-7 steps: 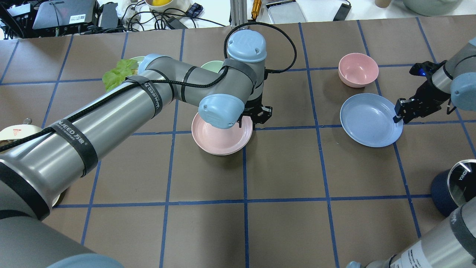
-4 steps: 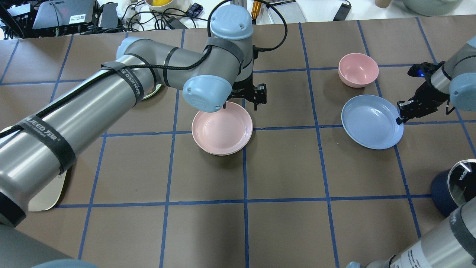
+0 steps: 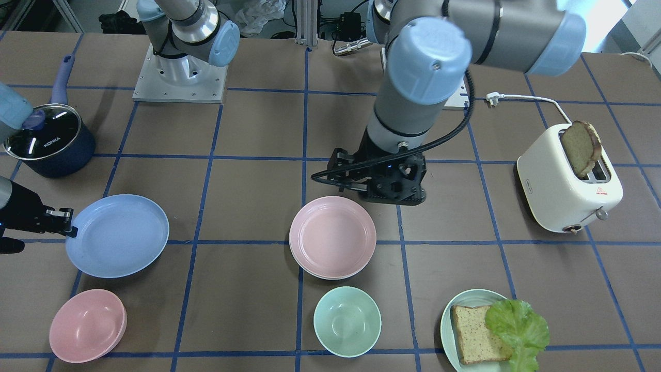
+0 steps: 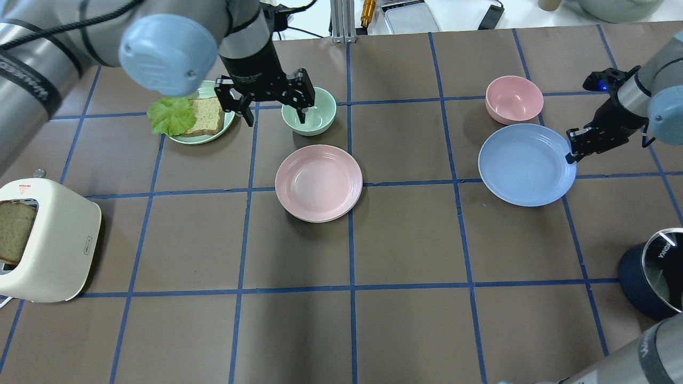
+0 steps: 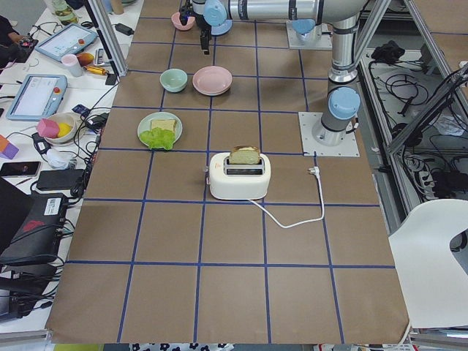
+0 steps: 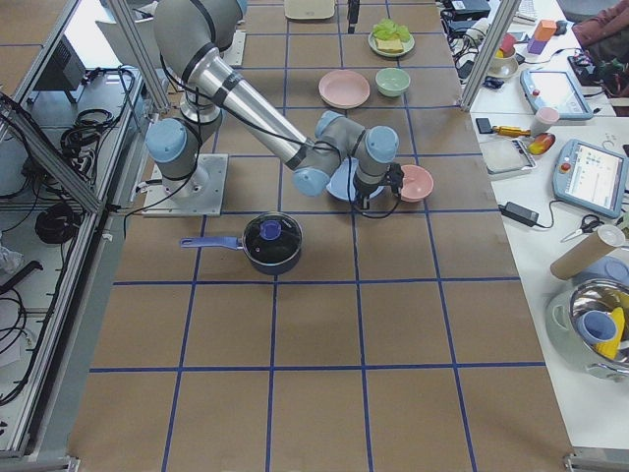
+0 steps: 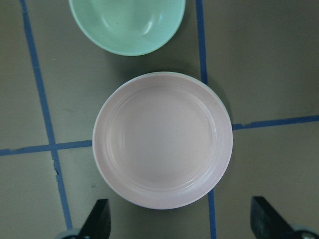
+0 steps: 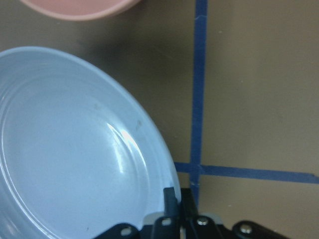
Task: Stack three plates with pink and blue
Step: 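Carry the blue plate onto the pink plate with the right gripper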
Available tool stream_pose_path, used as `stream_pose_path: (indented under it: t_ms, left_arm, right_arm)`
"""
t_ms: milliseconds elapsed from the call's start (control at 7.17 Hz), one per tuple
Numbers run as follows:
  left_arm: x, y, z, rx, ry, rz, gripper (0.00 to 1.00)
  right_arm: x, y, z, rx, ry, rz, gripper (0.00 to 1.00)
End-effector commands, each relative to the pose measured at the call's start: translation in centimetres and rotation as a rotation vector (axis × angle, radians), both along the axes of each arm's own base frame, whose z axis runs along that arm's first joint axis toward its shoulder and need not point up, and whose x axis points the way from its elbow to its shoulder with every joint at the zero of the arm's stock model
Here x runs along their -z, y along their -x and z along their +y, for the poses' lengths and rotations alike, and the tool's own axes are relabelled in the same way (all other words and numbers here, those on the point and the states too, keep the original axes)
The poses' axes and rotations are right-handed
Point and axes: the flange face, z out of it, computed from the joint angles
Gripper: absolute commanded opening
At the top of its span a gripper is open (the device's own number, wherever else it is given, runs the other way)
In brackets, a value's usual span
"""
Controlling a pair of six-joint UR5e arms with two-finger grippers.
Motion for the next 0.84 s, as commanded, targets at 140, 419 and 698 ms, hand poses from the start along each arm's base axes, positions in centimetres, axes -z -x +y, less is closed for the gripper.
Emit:
stream_pose_path:
  t_ms: [140, 419, 698]
  left_arm:
    - [-6.9, -4.1, 4.7, -0.050, 0.018, -0.005, 1.00]
    - [-5.3, -7.4, 5.1, -0.001, 0.000, -0.044, 1.00]
    - [-5.3, -7.9, 5.3, -0.015, -0.001, -0.046, 1.00]
  right_arm:
    - [-4.3, -12.6, 0.3, 0.088, 0.013, -0.009, 0.00]
    - [-4.9, -22.3, 0.8, 0.210, -0.011, -0.005, 0.00]
    - [-5.2, -30.3, 0.9, 0.316, 0.002, -0.012, 0.00]
